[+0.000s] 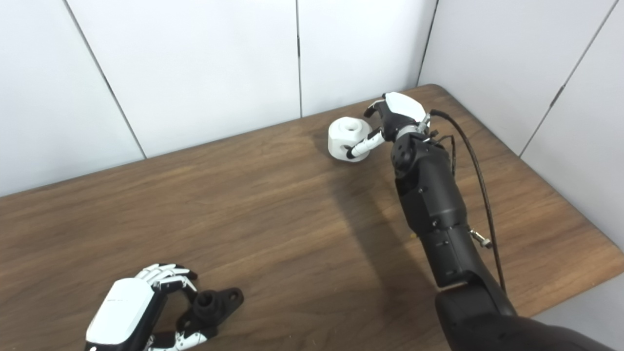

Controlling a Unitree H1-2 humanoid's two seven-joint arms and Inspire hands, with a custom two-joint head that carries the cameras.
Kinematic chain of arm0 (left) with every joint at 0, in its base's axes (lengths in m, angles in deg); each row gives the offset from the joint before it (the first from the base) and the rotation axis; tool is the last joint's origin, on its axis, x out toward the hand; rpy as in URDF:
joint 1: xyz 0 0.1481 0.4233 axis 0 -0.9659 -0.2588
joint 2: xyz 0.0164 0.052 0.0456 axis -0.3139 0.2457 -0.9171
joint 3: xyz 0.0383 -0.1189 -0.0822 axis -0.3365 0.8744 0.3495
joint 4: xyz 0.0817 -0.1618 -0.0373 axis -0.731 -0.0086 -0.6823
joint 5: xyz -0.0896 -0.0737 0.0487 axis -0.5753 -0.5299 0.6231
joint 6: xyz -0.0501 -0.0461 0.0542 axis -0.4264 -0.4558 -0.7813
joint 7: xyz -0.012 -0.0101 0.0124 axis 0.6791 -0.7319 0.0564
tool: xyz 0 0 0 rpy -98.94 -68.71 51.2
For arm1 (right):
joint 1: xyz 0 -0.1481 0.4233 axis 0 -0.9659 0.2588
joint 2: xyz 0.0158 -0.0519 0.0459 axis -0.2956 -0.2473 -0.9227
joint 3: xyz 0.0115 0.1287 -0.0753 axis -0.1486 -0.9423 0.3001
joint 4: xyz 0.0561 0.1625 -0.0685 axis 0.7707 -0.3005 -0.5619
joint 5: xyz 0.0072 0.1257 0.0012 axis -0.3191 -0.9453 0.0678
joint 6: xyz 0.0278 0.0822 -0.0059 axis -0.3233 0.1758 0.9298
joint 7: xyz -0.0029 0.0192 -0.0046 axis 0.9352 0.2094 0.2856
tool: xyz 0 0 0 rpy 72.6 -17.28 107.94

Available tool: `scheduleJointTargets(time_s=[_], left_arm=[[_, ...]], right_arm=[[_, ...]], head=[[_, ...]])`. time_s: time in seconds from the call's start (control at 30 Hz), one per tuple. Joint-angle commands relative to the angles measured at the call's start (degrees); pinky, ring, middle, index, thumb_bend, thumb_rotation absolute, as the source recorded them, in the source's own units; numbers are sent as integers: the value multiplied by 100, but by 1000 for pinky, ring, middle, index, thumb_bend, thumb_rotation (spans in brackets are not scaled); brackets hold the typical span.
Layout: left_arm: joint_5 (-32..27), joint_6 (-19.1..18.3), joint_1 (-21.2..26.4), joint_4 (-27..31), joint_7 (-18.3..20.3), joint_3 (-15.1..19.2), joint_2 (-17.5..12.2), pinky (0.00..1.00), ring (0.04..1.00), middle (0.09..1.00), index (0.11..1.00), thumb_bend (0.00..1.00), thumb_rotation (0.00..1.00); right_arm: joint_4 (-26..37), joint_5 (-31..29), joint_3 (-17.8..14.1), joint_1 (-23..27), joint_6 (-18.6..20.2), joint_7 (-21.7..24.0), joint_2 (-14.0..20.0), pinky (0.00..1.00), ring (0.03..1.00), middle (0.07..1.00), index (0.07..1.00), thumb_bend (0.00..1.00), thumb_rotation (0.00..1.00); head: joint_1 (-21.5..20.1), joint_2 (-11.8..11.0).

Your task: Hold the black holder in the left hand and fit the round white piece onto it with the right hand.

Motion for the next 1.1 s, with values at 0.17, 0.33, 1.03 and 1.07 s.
scheduleJointTargets(time_s=[0.17, 0.33, 1.03, 1.07], left_arm=[[180, -71, -33, -155, 100, 17, -128, 849, 801, 724, 485, 521, 46], [201, -107, -43, -149, 127, 7, -110, 856, 804, 726, 485, 521, 46], [215, -87, -62, -155, 101, -13, -105, 859, 799, 721, 484, 521, 46], [212, -93, -63, -152, 113, -13, -105, 860, 801, 722, 484, 521, 46]], right_arm=[[20, 45, 47, 145, -10, -243, 165, 1000, 1000, 979, 750, 932, 299], [-25, -63, 127, 123, -10, -272, 245, 1000, 1000, 955, 733, 922, 311], [-65, -472, 247, 92, -10, -565, 282, 1000, 1000, 963, 701, 904, 280], [-60, -489, 252, 92, -10, -595, 280, 1000, 1000, 963, 701, 906, 279]], head=[[-4, -10], [-7, -10], [64, -8], [61, -12]])
